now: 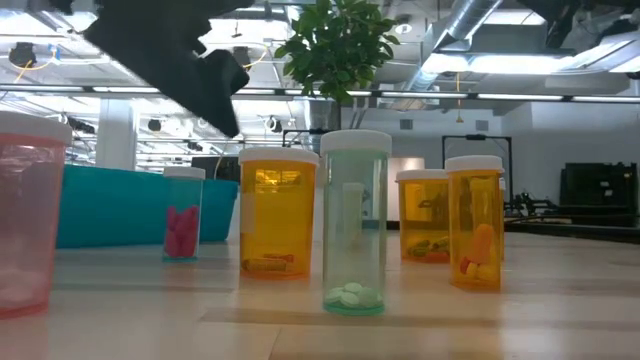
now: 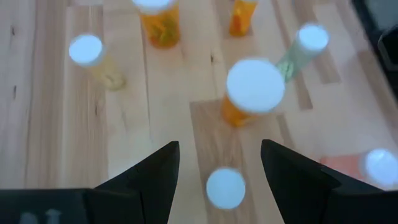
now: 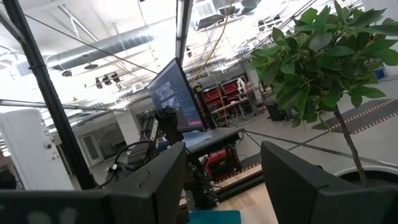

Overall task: Pick and place medicine bottles into bin by pill shape (circle, oval)
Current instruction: Put the blue pill bottle into the blue bin

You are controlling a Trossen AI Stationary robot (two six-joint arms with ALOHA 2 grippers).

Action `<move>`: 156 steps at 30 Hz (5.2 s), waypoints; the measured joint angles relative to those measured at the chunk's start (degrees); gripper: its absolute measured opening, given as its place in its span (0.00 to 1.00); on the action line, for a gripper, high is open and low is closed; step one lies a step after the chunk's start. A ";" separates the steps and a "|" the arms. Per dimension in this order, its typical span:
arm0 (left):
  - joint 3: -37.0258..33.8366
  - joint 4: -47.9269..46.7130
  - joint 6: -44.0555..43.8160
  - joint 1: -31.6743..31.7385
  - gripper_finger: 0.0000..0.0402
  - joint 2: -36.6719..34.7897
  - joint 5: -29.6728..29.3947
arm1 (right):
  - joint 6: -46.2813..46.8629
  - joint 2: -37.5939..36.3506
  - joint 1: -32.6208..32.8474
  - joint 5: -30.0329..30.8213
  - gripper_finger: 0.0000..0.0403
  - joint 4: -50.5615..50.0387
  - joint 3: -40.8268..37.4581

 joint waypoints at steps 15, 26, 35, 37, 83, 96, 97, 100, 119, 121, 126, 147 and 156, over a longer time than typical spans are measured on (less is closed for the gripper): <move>0.04 1.53 -1.45 -2.14 0.55 4.28 0.85 | 0.05 -0.02 0.00 0.00 0.54 0.06 0.00; 0.04 -1.27 1.10 -2.03 0.55 4.72 0.20 | 0.02 -0.02 -0.01 0.00 0.54 0.07 0.00; 0.04 -2.71 1.87 -1.24 0.55 4.72 0.92 | -0.03 -0.02 0.00 0.00 0.53 0.08 0.00; 0.04 -2.75 2.77 -0.97 0.55 4.72 1.19 | -0.03 -0.02 0.00 0.00 0.53 0.08 0.00; 0.33 -5.45 -1.49 2.45 0.26 -2.15 1.57 | -0.03 0.00 -0.07 0.00 0.51 -0.63 0.00; 0.44 -24.20 -14.89 7.83 0.27 -23.77 -18.14 | -0.03 0.00 -0.07 0.00 0.51 -1.91 0.00; 0.44 -27.01 -16.29 8.42 0.28 -24.38 -18.37 | -0.03 0.00 -0.07 0.00 0.51 -1.90 0.00; 0.44 -32.59 -18.64 10.01 0.28 -24.62 -18.61 | -0.03 0.00 -0.07 0.02 0.51 -1.84 0.00; -10.18 -22.31 -19.77 11.95 0.28 -15.91 -22.41 | -0.01 0.00 -0.07 0.02 0.50 -1.82 0.00; -11.18 -21.51 -19.12 12.40 0.28 -15.91 -22.44 | -0.01 0.00 -0.07 0.02 0.49 -1.84 0.00; -13.15 -20.02 -17.18 13.79 0.28 -15.91 -19.53 | -0.01 0.00 -0.07 0.04 0.50 -1.84 0.00; -12.96 -18.06 -13.68 14.45 0.28 -10.84 -18.95 | -0.03 0.00 -0.06 0.04 0.49 -1.86 0.00; -13.08 -17.80 -15.35 14.45 0.28 -10.84 -19.77 | -0.03 0.00 -0.05 0.04 0.49 -1.86 0.00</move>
